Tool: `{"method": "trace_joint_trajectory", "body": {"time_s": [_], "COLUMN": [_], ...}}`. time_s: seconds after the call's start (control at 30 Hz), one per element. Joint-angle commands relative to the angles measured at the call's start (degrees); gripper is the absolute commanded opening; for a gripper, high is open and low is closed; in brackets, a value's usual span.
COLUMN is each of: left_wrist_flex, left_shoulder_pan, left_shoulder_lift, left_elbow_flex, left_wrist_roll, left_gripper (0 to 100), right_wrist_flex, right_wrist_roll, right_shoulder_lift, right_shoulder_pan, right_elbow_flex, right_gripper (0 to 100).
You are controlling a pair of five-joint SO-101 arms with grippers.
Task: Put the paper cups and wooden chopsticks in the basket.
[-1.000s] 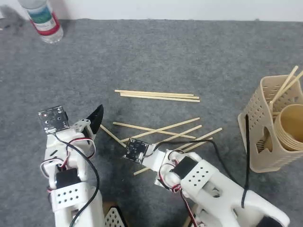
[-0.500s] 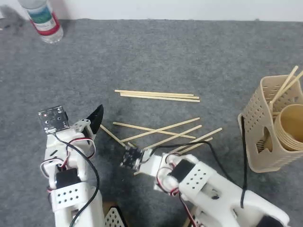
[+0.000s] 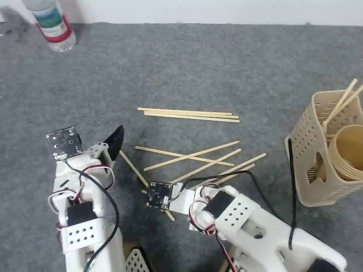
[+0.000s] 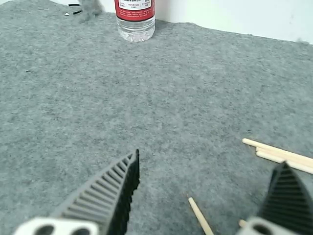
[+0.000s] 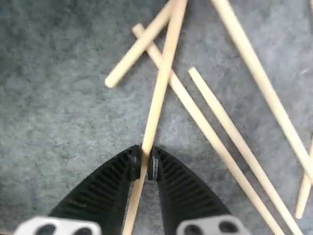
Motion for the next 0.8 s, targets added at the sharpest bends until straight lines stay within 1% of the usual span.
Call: {"method": "trace_joint_trajectory", "body": {"time_s": [0.0, 0.1, 0.3, 0.4, 0.47, 0.6, 0.77], "left_wrist_flex": [-1.1, -1.1, -1.1, -1.1, -1.1, -1.1, -1.1], "left_shoulder_pan": [0.4, 0.4, 0.4, 0.4, 0.4, 0.4, 0.4], "left_shoulder_lift": [-0.6, -0.6, -0.6, -0.6, -0.6, -0.6, -0.6], "left_elbow_flex": [-1.2, -1.2, -1.2, -1.2, -1.2, -1.2, -1.2], "left_wrist_roll": [0.7, 0.7, 0.7, 0.7, 0.7, 0.7, 0.7], "left_gripper": [39, 39, 39, 39, 39, 39, 39], "right_wrist_flex": [0.3, -0.7, -7.1, -9.2, -9.5, -7.0, 0.7], "right_wrist_roll": [1.1, 1.1, 0.8, 0.6, -0.4, -6.0, -9.3], "right_shoulder_lift": [0.2, 0.1, -0.5, -0.6, -1.3, -8.4, -27.9], "right_shoulder_pan": [2.5, 7.1, 21.6, 26.2, 27.0, 27.4, 27.1], "right_elbow_flex": [-0.1, -0.2, -0.2, -0.2, -0.2, 0.1, 3.9], "right_gripper": [0.8, 0.8, 0.8, 0.8, 0.8, 0.8, 0.8]}}
